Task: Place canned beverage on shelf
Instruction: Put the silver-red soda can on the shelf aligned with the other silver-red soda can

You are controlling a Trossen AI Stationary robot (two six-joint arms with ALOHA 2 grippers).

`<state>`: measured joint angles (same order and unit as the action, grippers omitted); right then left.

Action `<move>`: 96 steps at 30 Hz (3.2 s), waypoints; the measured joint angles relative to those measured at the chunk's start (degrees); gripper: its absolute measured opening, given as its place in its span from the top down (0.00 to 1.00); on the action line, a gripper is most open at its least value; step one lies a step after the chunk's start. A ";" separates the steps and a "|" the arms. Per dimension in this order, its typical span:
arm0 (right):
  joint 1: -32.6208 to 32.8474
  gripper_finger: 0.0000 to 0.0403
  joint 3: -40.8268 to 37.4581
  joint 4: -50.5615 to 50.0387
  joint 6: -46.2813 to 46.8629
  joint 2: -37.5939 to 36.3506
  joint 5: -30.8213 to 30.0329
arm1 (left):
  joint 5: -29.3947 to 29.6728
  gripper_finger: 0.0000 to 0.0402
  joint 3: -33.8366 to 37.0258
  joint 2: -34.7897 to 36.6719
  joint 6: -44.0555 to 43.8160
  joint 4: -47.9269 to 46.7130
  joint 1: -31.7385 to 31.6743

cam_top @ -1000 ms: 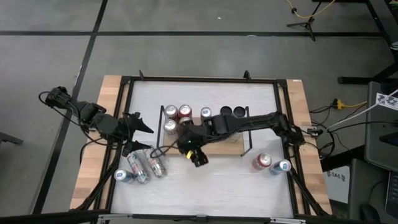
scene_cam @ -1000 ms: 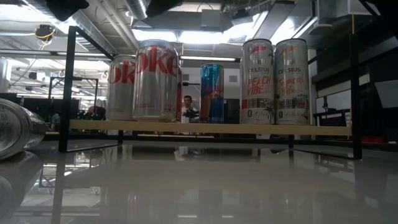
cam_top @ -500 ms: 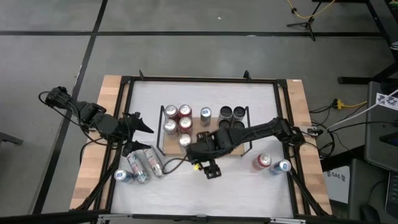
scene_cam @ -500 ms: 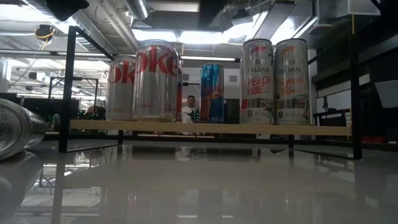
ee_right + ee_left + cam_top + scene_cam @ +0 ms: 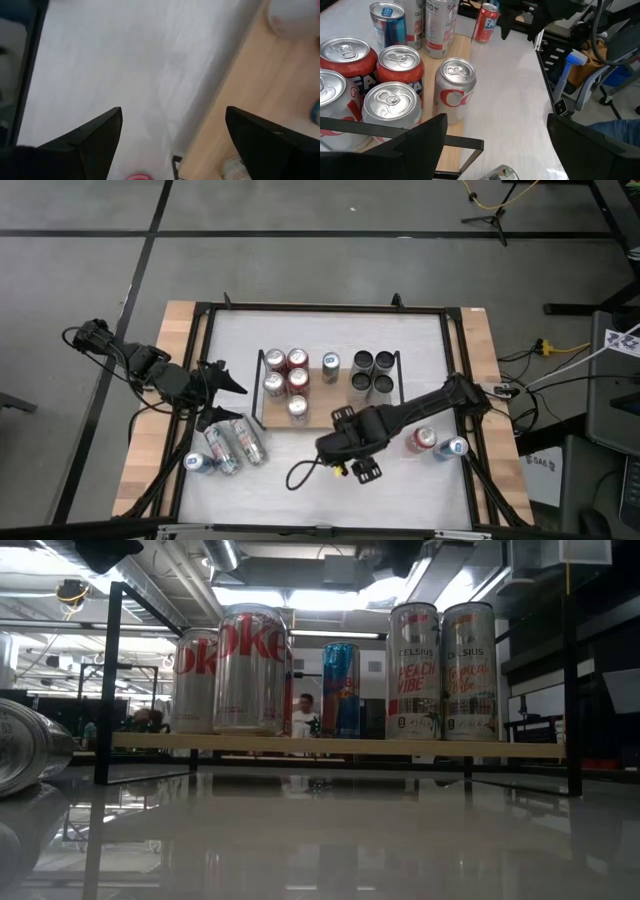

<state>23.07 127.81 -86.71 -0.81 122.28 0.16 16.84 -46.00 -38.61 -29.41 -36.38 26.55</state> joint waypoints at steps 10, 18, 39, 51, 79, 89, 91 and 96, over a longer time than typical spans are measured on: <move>-1.62 0.13 -24.37 32.29 2.57 -13.64 0.35 | 0.06 0.16 0.00 -0.02 0.02 -0.03 0.00; -1.77 0.13 -31.93 52.86 3.81 -13.86 -0.30 | 0.29 0.16 0.00 -0.01 2.82 -0.01 0.00; -2.95 0.13 -42.81 61.91 11.27 -13.66 -21.22 | 0.65 0.16 0.00 0.00 3.08 0.00 0.00; -6.73 0.13 -46.43 67.91 12.68 -13.66 -21.08 | 0.65 0.16 0.00 -0.02 3.06 0.00 0.00; -5.65 0.13 -46.93 70.08 14.11 -13.88 -23.62 | 0.65 0.16 0.00 -0.01 2.99 0.02 0.00; -5.84 0.13 -46.93 65.43 18.58 -13.88 -21.55 | 0.64 0.16 0.00 0.00 2.99 0.01 -0.01; -5.78 0.13 -46.93 65.50 18.57 -13.88 -21.52 | 0.65 0.16 0.00 -0.01 2.99 0.02 0.00; -5.85 0.13 -46.93 65.56 18.61 -13.88 -18.69 | 0.65 0.16 0.00 -0.02 2.99 0.02 0.00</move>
<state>17.22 80.88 -21.15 17.80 108.40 -18.53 17.50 -46.00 -38.63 -26.41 -36.36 26.55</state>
